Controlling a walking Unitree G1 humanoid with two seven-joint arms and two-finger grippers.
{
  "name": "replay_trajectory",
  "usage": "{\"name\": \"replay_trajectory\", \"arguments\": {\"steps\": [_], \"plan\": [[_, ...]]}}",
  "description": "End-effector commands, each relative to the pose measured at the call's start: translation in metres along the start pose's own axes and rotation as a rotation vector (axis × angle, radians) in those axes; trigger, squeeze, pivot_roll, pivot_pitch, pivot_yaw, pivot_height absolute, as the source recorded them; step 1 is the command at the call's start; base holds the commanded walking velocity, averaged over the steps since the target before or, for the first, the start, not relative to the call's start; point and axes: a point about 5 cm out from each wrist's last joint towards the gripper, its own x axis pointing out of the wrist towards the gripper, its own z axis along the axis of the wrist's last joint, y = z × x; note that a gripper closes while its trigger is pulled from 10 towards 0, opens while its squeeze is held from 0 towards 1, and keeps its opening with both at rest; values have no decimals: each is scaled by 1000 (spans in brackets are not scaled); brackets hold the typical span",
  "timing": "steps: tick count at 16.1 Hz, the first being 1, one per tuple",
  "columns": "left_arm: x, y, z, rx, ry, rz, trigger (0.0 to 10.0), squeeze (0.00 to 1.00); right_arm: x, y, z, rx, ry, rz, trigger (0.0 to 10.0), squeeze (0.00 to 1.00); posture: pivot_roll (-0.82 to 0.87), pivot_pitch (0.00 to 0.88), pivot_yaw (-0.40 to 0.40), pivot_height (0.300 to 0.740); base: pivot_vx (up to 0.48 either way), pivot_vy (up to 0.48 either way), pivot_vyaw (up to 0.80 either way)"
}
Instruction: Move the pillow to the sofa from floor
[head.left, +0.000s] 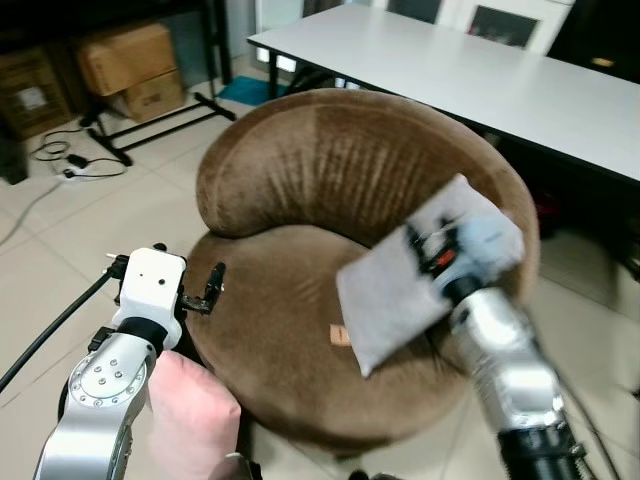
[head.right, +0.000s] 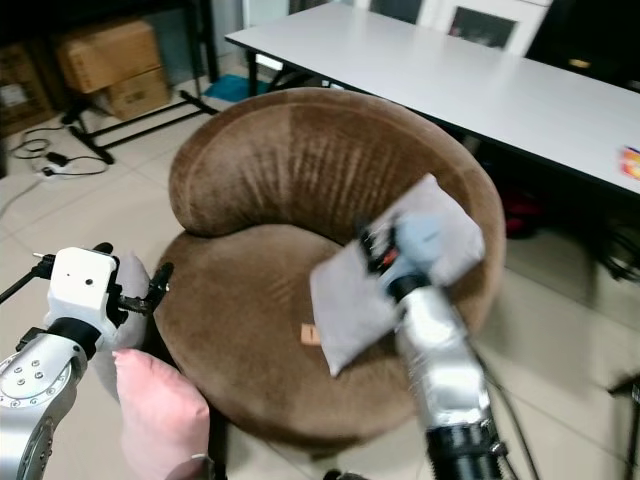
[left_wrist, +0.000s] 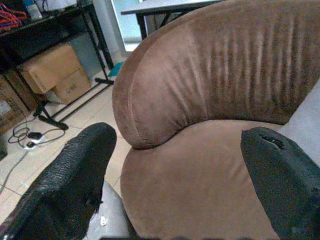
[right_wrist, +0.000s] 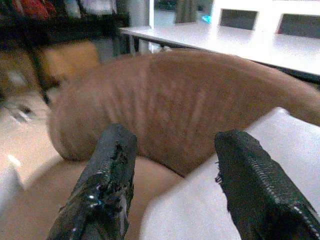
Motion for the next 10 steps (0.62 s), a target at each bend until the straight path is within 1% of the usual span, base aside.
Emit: {"name": "replay_trajectory", "arguments": {"steps": [1, 2, 3, 4, 5, 7, 9, 10], "plan": [[-1, -4, 4, 10, -25, 8, 10000, 0, -1, -3, 11, -72, -22, -44, 10000, 0, 12, 0, -64, 740, 0, 0, 0], [-2, -3, 3, -2, -29, 29, 10000, 0, 0, 0, 11, -96, -1, -41, 10000, 0, 13, 0, -68, 740, 0, 0, 0], [-3, -2, 3, -4, -28, 40, 10000, 0, 1, 1, 10, -93, 13, -31, 10000, 0, 13, 0, -69, 740, 0, 0, 0], [-4, -1, 2, -8, -29, 51, 10000, 0, 0, 4, 8, -55, 37, -4, 10000, 0, 11, 0, -71, 740, 0, 0, 0], [-4, -2, 1, -10, -29, 52, 10000, 0, -2, 5, 8, -36, 43, 10, 10000, 0, 11, 0, -71, 740, 0, 0, 0], [-2, -4, 0, -16, -27, 50, 10000, 0, -5, 5, 8, -17, 49, 27, 10000, 0, -3, 0, -74, 740, 0, 0, 0], [-1, -7, 1, -24, -29, 54, 10000, 0, -6, 1, 8, -29, 63, 20, 10000, 0, -4, 0, -78, 740, 0, 0, 0], [-2, -7, 0, -26, -30, 56, 10000, 0, -5, 0, 8, -29, 68, 19, 10000, 0, 15, 0, -93, 740, 0, 0, 0]]}}
